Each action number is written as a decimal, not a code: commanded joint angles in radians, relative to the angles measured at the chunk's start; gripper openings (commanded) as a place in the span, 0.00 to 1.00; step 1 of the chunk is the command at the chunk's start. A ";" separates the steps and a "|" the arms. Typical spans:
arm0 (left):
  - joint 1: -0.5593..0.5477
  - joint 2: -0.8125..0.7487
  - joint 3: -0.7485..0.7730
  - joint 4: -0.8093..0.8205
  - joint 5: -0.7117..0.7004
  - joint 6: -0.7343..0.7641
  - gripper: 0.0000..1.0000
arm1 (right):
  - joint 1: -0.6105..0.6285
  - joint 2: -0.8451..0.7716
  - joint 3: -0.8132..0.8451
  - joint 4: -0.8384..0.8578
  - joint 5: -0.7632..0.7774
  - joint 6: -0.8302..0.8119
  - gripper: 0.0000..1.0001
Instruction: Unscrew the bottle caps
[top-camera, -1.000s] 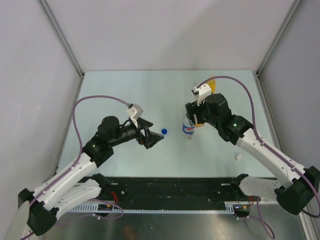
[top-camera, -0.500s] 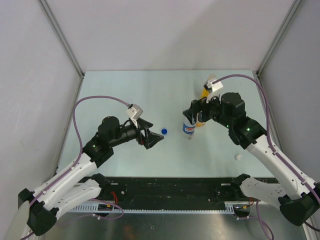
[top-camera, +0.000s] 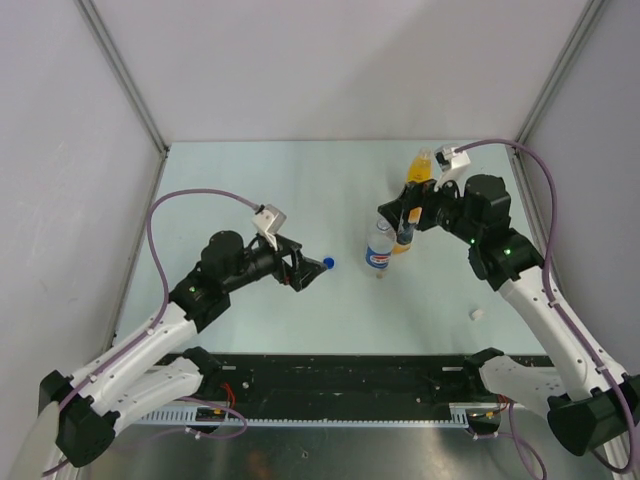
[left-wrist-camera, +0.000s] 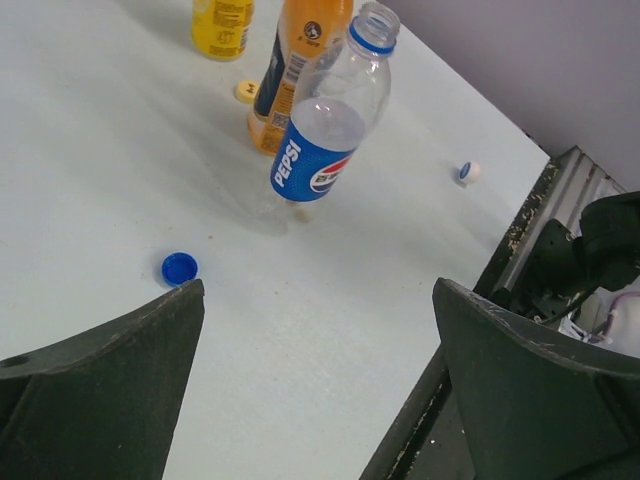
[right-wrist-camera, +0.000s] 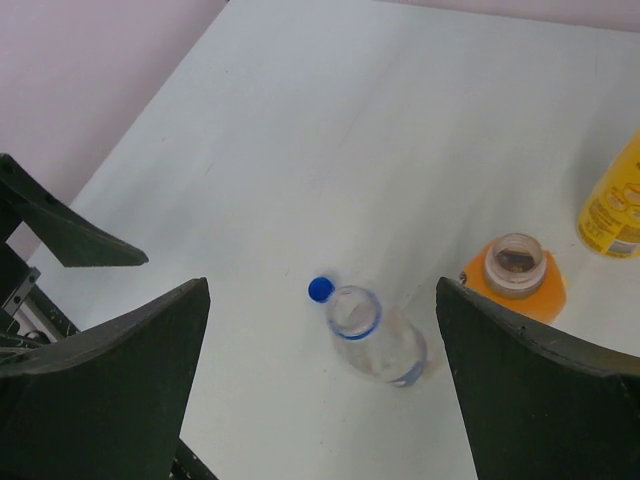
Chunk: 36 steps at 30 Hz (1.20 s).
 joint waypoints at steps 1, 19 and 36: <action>0.001 0.005 0.027 0.019 -0.084 -0.008 0.99 | -0.045 -0.019 0.007 0.048 0.021 0.034 0.99; 0.000 -0.004 0.034 -0.033 -0.269 0.028 0.99 | -0.179 -0.038 0.004 -0.035 0.286 -0.011 0.99; 0.001 -0.039 0.003 -0.053 -0.633 -0.004 0.99 | -0.187 -0.059 -0.058 -0.035 0.611 -0.043 0.99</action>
